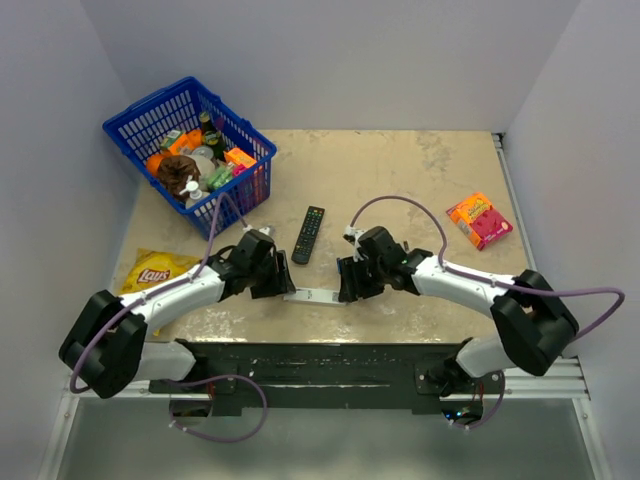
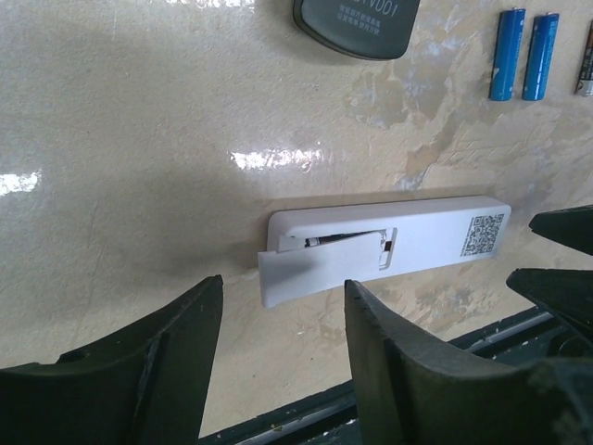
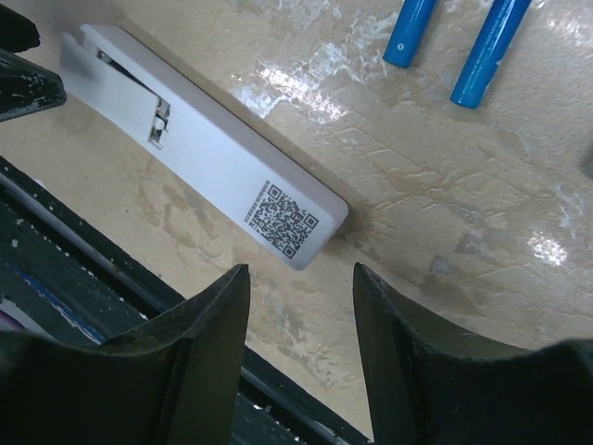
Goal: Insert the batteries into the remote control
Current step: Load the battery cover into the remote control.
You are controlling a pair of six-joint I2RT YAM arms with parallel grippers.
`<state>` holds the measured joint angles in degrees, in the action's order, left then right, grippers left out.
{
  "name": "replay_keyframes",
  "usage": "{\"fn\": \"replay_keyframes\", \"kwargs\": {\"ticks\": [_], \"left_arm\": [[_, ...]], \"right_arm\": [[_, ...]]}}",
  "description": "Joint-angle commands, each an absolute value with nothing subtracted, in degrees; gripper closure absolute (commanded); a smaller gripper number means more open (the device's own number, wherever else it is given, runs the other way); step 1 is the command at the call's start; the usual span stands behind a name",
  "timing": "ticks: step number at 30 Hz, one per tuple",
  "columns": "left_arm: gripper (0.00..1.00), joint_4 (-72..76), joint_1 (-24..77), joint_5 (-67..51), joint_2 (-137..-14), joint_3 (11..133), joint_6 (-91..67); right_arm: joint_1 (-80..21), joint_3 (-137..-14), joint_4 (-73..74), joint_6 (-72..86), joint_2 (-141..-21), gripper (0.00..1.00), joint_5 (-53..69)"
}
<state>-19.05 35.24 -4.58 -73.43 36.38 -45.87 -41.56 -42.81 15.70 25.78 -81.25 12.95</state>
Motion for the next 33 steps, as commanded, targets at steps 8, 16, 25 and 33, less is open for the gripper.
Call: {"fn": "replay_keyframes", "kwargs": {"ticks": [8,16,25,33], "left_arm": [[0.41,-19.1,34.9,-4.6,-74.9,37.0,-42.2],[0.41,-19.2,34.9,-6.2,-76.3,37.5,-40.4],[0.41,-19.6,34.9,-6.9,-77.0,38.2,-39.5],[0.42,-18.9,35.0,-7.7,-78.2,39.1,-38.8]], "right_arm": [[-41.3,-41.9,10.0,28.1,-84.5,0.5,14.6],[-41.4,-42.2,9.9,27.0,-85.3,0.5,14.7],[-41.3,-42.9,10.0,25.9,-86.1,0.49,15.3],[-41.3,-43.8,10.3,25.2,-86.7,0.49,15.4]]}}
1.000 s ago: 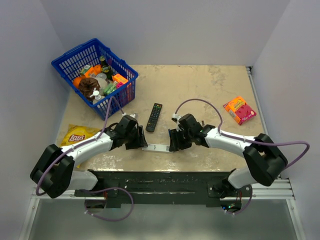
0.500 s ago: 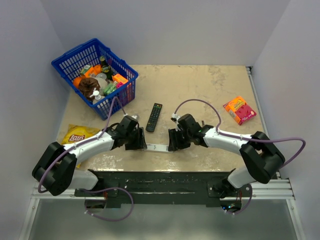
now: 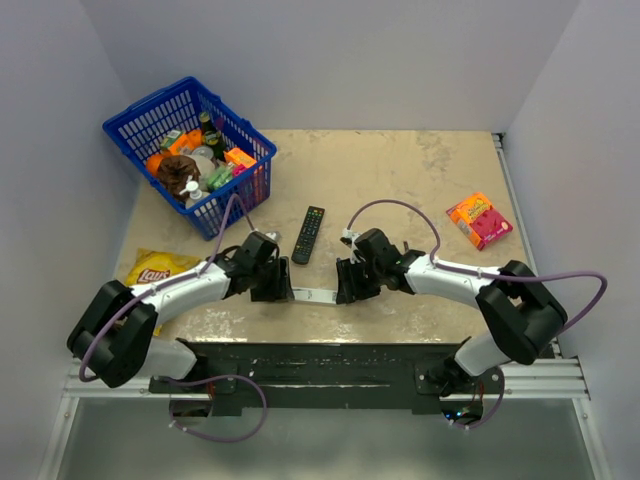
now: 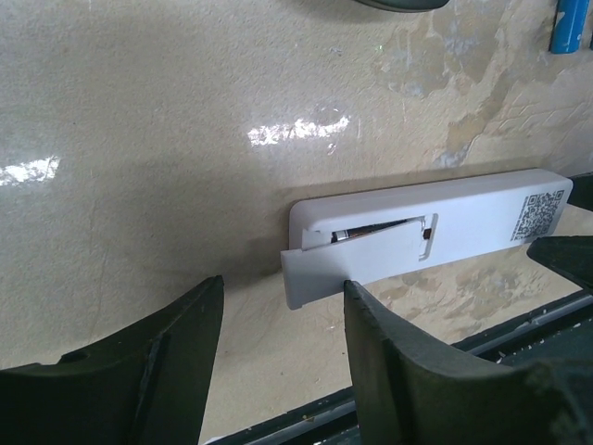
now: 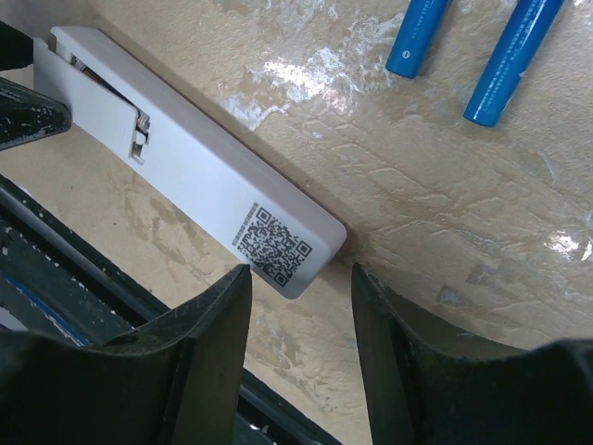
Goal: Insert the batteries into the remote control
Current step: Load the battery cover into the remote control.
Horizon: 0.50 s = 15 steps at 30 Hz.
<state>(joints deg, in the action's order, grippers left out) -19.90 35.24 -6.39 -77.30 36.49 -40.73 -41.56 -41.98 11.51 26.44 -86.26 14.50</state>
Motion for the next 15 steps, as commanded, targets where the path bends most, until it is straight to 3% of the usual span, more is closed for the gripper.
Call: {"fn": "replay_keyframes", "kwargs": {"ticks": [1,7,15], "left_arm": [[0.43,-18.8,34.9,-7.7,-78.6,39.2,-38.8],[0.53,-18.9,34.9,-7.1,-79.4,40.0,-38.8],[0.54,-19.4,34.9,-6.4,-80.1,41.0,-38.6]], "right_arm": [[-41.4,-43.8,10.3,25.1,-86.7,0.49,15.3],[-41.3,-44.5,10.8,24.8,-87.1,0.49,15.1],[-41.3,-45.3,11.3,24.3,-87.6,0.49,15.0]]}}
